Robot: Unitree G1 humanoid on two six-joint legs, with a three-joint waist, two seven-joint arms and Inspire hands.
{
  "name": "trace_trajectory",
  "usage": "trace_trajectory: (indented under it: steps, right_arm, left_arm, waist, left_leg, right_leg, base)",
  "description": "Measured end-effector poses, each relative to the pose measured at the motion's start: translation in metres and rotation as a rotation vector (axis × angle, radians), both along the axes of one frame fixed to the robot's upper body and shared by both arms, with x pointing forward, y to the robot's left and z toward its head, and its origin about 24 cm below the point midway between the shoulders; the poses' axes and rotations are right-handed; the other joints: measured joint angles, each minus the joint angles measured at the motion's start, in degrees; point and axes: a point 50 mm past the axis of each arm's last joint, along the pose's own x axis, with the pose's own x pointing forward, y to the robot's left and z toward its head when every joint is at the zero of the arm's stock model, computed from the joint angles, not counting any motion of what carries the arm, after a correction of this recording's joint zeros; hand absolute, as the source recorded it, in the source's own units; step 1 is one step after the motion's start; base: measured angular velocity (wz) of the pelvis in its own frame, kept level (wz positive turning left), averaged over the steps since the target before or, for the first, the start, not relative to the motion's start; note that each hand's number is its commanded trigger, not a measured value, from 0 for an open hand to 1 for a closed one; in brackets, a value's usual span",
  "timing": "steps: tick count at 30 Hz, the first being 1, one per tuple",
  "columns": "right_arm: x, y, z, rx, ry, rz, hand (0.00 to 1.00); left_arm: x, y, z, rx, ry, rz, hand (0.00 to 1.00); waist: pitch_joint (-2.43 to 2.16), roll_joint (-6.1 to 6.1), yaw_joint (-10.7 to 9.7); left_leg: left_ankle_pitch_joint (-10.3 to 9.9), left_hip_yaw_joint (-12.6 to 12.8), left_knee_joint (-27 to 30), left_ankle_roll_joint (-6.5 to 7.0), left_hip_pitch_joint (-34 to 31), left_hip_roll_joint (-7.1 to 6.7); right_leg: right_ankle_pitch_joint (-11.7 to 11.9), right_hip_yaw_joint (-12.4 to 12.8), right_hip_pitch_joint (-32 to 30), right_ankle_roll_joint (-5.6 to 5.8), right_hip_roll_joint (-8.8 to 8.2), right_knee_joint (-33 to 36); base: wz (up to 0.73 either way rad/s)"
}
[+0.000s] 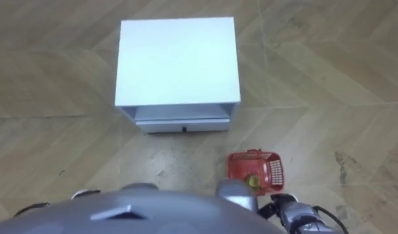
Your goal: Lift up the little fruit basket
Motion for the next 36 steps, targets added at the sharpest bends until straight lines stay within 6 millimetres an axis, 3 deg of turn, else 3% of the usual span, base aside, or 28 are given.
trace_trajectory:
  steps: [1, 2, 3, 4, 5, 6, 7, 9, 10, 12, 13, 14, 15, 17, 18, 20, 21, 22, 23, 24, 26, 28, 29, 31, 33, 34, 35, 36]
  right_arm:
    - [0.005, -0.003, 0.001, -0.011, -0.019, -0.021, 0.00]
    - [-0.001, -0.001, 0.000, -0.007, -0.017, -0.070, 0.00]
    - [-0.002, -0.002, 0.000, -0.008, -0.015, -0.087, 0.00]
    - [0.001, -0.004, 0.001, -0.022, -0.034, -0.103, 0.00]
    - [0.010, -0.007, 0.003, -0.040, -0.075, -0.111, 0.00]
    - [0.017, -0.007, 0.004, -0.045, -0.103, -0.119, 0.00]
    - [0.031, -0.008, 0.007, -0.046, -0.162, -0.148, 0.00]
    - [0.052, -0.008, 0.011, -0.032, -0.244, -0.182, 0.00]
    - [0.068, -0.004, 0.014, -0.015, -0.296, -0.188, 0.00]
    - [0.091, 0.001, 0.019, 0.006, -0.370, -0.203, 0.00]
    - [0.102, 0.002, 0.023, 0.005, -0.405, -0.217, 0.00]
    - [0.113, 0.003, 0.027, 0.001, -0.442, -0.232, 0.00]
    - [0.116, 0.003, 0.028, 0.001, -0.455, -0.246, 0.00]
    - [0.131, 0.003, 0.036, 0.001, -0.514, -0.270, 0.00]
    - [0.138, 0.003, 0.039, 0.000, -0.535, -0.264, 0.00]
    - [0.160, -0.002, 0.054, -0.036, -0.627, -0.255, 0.00]
    - [0.165, -0.003, 0.057, -0.046, -0.645, -0.253, 0.00]
    - [0.175, -0.004, 0.064, -0.058, -0.685, -0.249, 0.00]
    - [0.184, -0.004, 0.072, -0.058, -0.743, -0.247, 0.00]
    - [0.189, -0.004, 0.077, -0.058, -0.776, -0.252, 0.00]
    - [0.210, -0.006, 0.095, -0.078, -0.879, -0.260, 0.00]
    - [0.218, -0.007, 0.103, -0.090, -0.926, -0.262, 0.00]
    - [0.217, -0.009, 0.104, -0.102, -0.940, -0.267, 0.00]
    - [0.216, -0.011, 0.105, -0.117, -0.951, -0.280, 0.00]
    - [0.215, -0.013, 0.105, -0.128, -0.954, -0.295, 0.00]
    - [0.215, -0.014, 0.106, -0.129, -0.960, -0.304, 0.00]
    - [0.217, -0.018, 0.110, -0.131, -0.975, -0.326, 0.00]
    - [0.217, -0.020, 0.111, -0.134, -0.984, -0.336, 0.00]
  left_arm:
    - [0.006, 0.004, 0.001, 0.006, -0.021, 0.014, 0.00]
    - [0.012, 0.010, 0.004, 0.022, -0.042, 0.010, 0.00]
    - [0.011, 0.012, 0.004, 0.026, -0.044, 0.011, 0.00]
    - [0.004, 0.014, 0.004, 0.030, -0.031, 0.019, 0.00]
    - [-0.001, 0.015, 0.004, 0.033, -0.024, 0.028, 0.00]
    - [-0.003, 0.016, 0.004, 0.034, -0.020, 0.037, 0.00]
    - [-0.004, 0.018, 0.005, 0.042, -0.016, 0.044, 0.00]
    - [-0.001, 0.019, 0.005, 0.050, -0.026, 0.041, 0.00]
    - [0.007, 0.021, 0.006, 0.055, -0.051, 0.055, 0.00]
    - [0.021, 0.024, 0.009, 0.069, -0.095, 0.072, 0.00]
    - [0.034, 0.025, 0.011, 0.077, -0.138, 0.080, 0.00]
    - [0.046, 0.024, 0.012, 0.079, -0.178, 0.079, 0.00]
    - [0.049, 0.023, 0.013, 0.076, -0.196, 0.085, 0.00]
    - [0.061, 0.024, 0.016, 0.080, -0.251, 0.079, 0.00]
    - [0.063, 0.026, 0.017, 0.085, -0.262, 0.086, 0.00]
    - [0.069, 0.029, 0.019, 0.098, -0.280, 0.104, 0.00]
    - [0.068, 0.030, 0.019, 0.103, -0.279, 0.114, 0.00]
    - [0.065, 0.034, 0.019, 0.120, -0.269, 0.107, 0.00]
    - [0.063, 0.038, 0.020, 0.138, -0.267, 0.097, 0.00]
    - [0.066, 0.040, 0.021, 0.145, -0.278, 0.090, 0.00]
    - [0.059, 0.041, 0.019, 0.163, -0.258, 0.098, 0.00]
    - [0.052, 0.039, 0.017, 0.169, -0.227, 0.089, 0.00]
    - [0.051, 0.039, 0.017, 0.182, -0.225, 0.073, 0.00]
    - [0.053, 0.039, 0.017, 0.199, -0.248, 0.076, 0.00]
    - [0.059, 0.037, 0.018, 0.204, -0.274, 0.059, 0.00]
    - [0.059, 0.034, 0.017, 0.195, -0.283, 0.063, 0.00]
    - [0.055, 0.029, 0.015, 0.177, -0.274, 0.073, 0.00]
    - [0.054, 0.028, 0.014, 0.173, -0.269, 0.071, 0.00]
  waist:
    - [0.03, 0.91, -1.02]
    - [0.42, -0.94, -1.15]
    - [0.54, -1.69, -0.73]
    - [0.41, -2.33, 1.07]
    - [-0.18, -2.70, 2.47]
    - [-0.31, -3.11, 2.77]
    - [-0.02, -3.91, 3.23]
    - [0.22, -4.03, 3.02]
    - [0.30, -4.10, 3.04]
    - [0.44, -4.67, 3.14]
    - [0.63, -5.01, 3.24]
    - [0.98, -5.80, 3.52]
    - [0.77, -5.60, 3.71]
    - [0.21, -6.34, 3.66]
    - [0.35, -6.60, 3.52]
    - [0.59, -7.00, 2.91]
    - [0.64, -7.10, 2.90]
    - [0.67, -7.62, 2.49]
    - [0.56, -8.07, 1.64]
    - [0.55, -8.23, 1.11]
    - [0.96, -8.25, 1.29]
    - [1.28, -7.87, 1.73]
    - [1.32, -7.87, 1.30]
    - [1.45, -7.80, -0.63]
    - [1.74, -7.90, -2.48]
    - [2.19, -8.52, -3.04]
    - [1.78, -6.70, -2.02]
    - [2.01, -6.35, -1.46]
  left_leg:
    - [-1.02, 3.09, -0.03, 1.49, -1.40, 0.46]
    - [-0.66, 4.34, -0.01, 2.21, -1.81, -1.30]
    - [-0.60, 5.04, 0.00, 2.54, -1.85, -1.96]
    - [-0.74, 6.93, 0.24, 3.01, -2.51, -2.32]
    - [-0.69, 8.17, 1.02, 3.16, -4.32, -2.03]
    - [-0.61, 8.41, 1.53, 3.30, -5.46, -1.88]
    - [-0.29, 8.84, 2.75, 3.58, -7.67, -1.71]
    - [-0.21, 8.93, 6.38, 3.66, -13.10, -0.18]
    - [-0.21, 9.01, 9.31, 3.66, -17.28, 1.34]
    - [-0.20, 8.97, 14.25, 3.63, -23.38, 3.18]
    - [-0.23, 8.77, 17.75, 3.58, -26.94, 4.22]
    - [-0.23, 8.06, 20.92, 3.44, -29.91, 5.06]
    - [-0.13, 7.28, 22.12, 3.20, -31.49, 5.37]
    - [-0.29, 6.37, 26.66, 3.01, -37.77, 6.88]
    - [-0.55, 6.14, 28.41, 3.09, -39.49, 7.19]
    - [-3.86, 4.84, 37.99, 3.84, -46.60, 8.71]
    - [-4.99, 4.59, 40.62, 4.20, -47.85, 8.84]
    - [-6.84, 4.54, 45.35, 4.55, -49.78, 9.02]
    - [-8.33, 5.16, 49.36, 4.32, -51.40, 9.42]
    - [-8.95, 5.35, 51.09, 3.80, -52.28, 9.54]
    - [-10.32, 5.37, 56.30, 2.38, -55.19, 8.81]
    - [-12.26, 5.51, 60.43, 3.54, -56.86, 7.96]
    - [-13.41, 6.26, 63.23, 4.32, -57.91, 7.79]
    - [-15.22, 7.50, 67.62, 4.48, -59.43, 7.74]
    - [-16.47, 8.38, 71.41, 1.80, -60.73, 7.77]
    - [-16.85, 7.23, 74.95, -2.92, -61.78, 6.47]
    - [-19.71, 1.32, 78.37, -0.74, -62.30, 3.29]
    - [-20.63, 0.85, 79.49, 1.84, -62.71, 2.00]
  right_leg:
    - [-2.99, -3.71, -2.68, -0.53, -1.63, 7.94]
    - [-6.04, -7.17, -4.15, -0.75, -5.49, 19.70]
    - [-6.26, -7.99, -4.24, -0.81, -6.84, 24.39]
    - [-5.94, -7.49, -4.07, -0.71, -7.94, 31.60]
    - [-4.83, -7.09, -2.78, -0.52, -8.04, 34.65]
    - [-3.99, -7.13, -1.52, -0.53, -8.11, 34.95]
    - [-2.04, -7.77, 0.73, -0.76, -8.77, 33.38]
    - [1.05, -9.37, 4.60, -0.39, -9.08, 27.46]
    - [2.70, -10.38, 6.08, 0.30, -9.14, 22.65]
    - [2.82, -10.31, 7.26, 1.27, -8.94, 16.25]
    - [-2.38, -10.29, 6.94, 3.30, -8.28, 14.81]
    - [-6.46, -10.37, 5.50, 3.06, -7.85, 15.52]
    - [-8.31, -10.21, 4.66, 3.04, -7.43, 16.19]
    - [-15.79, -10.32, 0.40, 3.72, -7.19, 21.26]
    - [-18.00, -10.70, -0.89, 3.85, -7.46, 23.74]
    - [-25.58, -11.16, -6.99, 4.20, -8.66, 38.04]
    - [-26.81, -11.11, -8.49, 4.11, -9.33, 42.85]
    - [-28.13, -10.98, -10.91, 3.80, -11.08, 52.05]
    - [-28.30, -11.09, -13.33, 3.49, -12.85, 59.64]
    - [-28.35, -11.31, -14.65, 3.33, -13.63, 62.55]
    - [-28.65, -10.55, -18.35, 2.66, -16.52, 71.88]
    - [-28.60, -8.99, -19.78, 2.56, -18.48, 78.47]
    - [-28.54, -8.23, -20.44, 2.45, -19.84, 82.91]
    - [-28.46, -7.24, -20.43, 2.34, -21.13, 89.04]
    - [-28.44, -5.85, -20.81, 2.29, -21.31, 93.46]
    - [-28.46, -4.80, -21.24, 2.22, -21.96, 95.38]
    - [-28.46, -3.22, -22.21, 2.25, -21.76, 97.69]
    - [-28.41, -2.31, -22.52, 2.34, -21.60, 99.09]
  base:
    - [0.56]
    - [0.66]
    - [0.25]
    - [-0.44]
    - [-0.56]
    - [-0.44]
    - [-0.19]
    - [-0.13]
    - [-0.15]
    - [-0.07]
    - [0.00]
    - [0.00]
    - [0.00]
    - [0.00]
    - [0.00]
    - [0.23]
    - [0.42]
    - [0.64]
    - [0.72]
    - [0.64]
    - [0.14]
    - [0.01]
    - [0.36]
    - [0.80]
    - [0.70]
    - [-0.12]
    - [-0.44]
    - [-0.75]
